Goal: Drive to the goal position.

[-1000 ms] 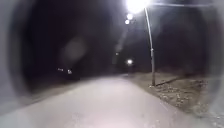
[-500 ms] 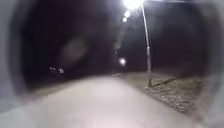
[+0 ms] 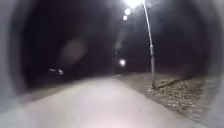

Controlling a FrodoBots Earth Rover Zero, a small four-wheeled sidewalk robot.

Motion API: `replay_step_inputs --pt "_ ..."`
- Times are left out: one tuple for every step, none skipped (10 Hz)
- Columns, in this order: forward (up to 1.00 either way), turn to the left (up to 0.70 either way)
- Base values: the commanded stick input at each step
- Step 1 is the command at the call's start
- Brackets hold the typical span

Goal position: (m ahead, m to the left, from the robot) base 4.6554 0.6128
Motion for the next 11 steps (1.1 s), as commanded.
replay_step_inputs --pt "0.70 0.00" --pt "0.70 0.00" --pt "0.70 0.00" --pt "0.70 0.15" --pt "0.70 0.35" --pt "0.70 0.13" --pt "0.70 0.00" --pt "0.70 0.00" --pt "0.70 0.00" --pt "0.70 0.00" --pt "0.70 0.00"
